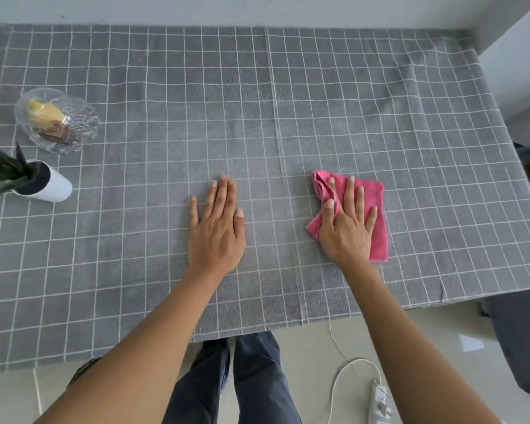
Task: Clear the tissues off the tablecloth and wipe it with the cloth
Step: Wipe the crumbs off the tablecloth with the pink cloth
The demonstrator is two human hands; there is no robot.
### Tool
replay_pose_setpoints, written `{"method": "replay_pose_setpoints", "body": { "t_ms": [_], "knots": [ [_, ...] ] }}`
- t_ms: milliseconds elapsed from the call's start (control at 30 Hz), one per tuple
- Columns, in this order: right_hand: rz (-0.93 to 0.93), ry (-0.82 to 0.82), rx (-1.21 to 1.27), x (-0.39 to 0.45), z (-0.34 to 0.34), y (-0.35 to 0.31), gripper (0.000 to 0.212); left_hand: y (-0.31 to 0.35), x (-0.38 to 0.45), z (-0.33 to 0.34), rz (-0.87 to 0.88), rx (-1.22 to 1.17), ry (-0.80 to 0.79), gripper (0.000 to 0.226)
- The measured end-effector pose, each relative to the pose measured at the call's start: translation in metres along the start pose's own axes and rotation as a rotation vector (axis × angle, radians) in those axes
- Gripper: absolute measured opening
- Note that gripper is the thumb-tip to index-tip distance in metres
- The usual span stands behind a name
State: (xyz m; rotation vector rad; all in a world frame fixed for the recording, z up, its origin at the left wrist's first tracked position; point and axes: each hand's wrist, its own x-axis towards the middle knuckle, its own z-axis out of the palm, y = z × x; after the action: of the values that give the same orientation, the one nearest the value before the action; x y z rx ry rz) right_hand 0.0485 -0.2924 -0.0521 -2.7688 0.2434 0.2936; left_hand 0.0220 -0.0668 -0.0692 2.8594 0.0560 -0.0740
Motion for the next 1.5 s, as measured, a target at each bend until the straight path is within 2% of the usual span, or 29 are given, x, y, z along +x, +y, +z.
{"method": "replay_pose_setpoints", "body": {
  "t_ms": [67, 233, 367, 467, 667, 900, 1000, 1167, 1333, 1400, 1500],
  "knots": [
    [-0.028, -0.029, 0.0, -0.012, 0.005, -0.014, 0.048, 0.001, 0.0, 0.0, -0.001, -0.001, 0.001, 0.057],
    [-0.278, -0.108, -0.019, -0.061, 0.034, -0.057, 0.05, -0.001, 0.001, 0.0, 0.002, 0.012, -0.003, 0.058],
    [-0.347, -0.065, -0.044, -0.057, 0.032, -0.042, 0.047, -0.001, 0.0, 0.0, 0.017, -0.005, -0.002, 0.055],
    [-0.302, -0.022, -0.057, -0.037, 0.022, -0.021, 0.045, -0.001, 0.0, -0.001, 0.007, -0.035, -0.009, 0.054],
    [-0.031, 0.045, -0.053, 0.006, -0.013, 0.041, 0.045, -0.001, 0.0, -0.002, -0.001, -0.039, -0.013, 0.054],
    [0.072, 0.03, -0.035, -0.001, -0.009, 0.03, 0.046, 0.002, -0.002, -0.006, -0.023, -0.054, -0.056, 0.054],
    [0.036, -0.001, -0.03, -0.024, -0.001, 0.013, 0.05, 0.012, -0.029, -0.004, -0.004, -0.081, -0.059, 0.053],
    [-0.215, -0.069, -0.052, -0.086, 0.029, -0.026, 0.051, 0.019, -0.061, 0.004, -0.014, -0.016, -0.05, 0.057],
    [-0.35, -0.044, -0.073, -0.09, 0.031, -0.01, 0.047, 0.02, -0.06, 0.004, -0.004, 0.016, -0.052, 0.058],
    [-0.332, -0.023, -0.082, -0.079, 0.024, 0.005, 0.047, 0.019, -0.061, 0.004, -0.002, 0.018, -0.054, 0.058],
    [-0.175, 0.01, -0.075, -0.054, 0.003, 0.041, 0.049, 0.018, -0.061, 0.003, 0.008, 0.01, -0.051, 0.057]
  ]
}}
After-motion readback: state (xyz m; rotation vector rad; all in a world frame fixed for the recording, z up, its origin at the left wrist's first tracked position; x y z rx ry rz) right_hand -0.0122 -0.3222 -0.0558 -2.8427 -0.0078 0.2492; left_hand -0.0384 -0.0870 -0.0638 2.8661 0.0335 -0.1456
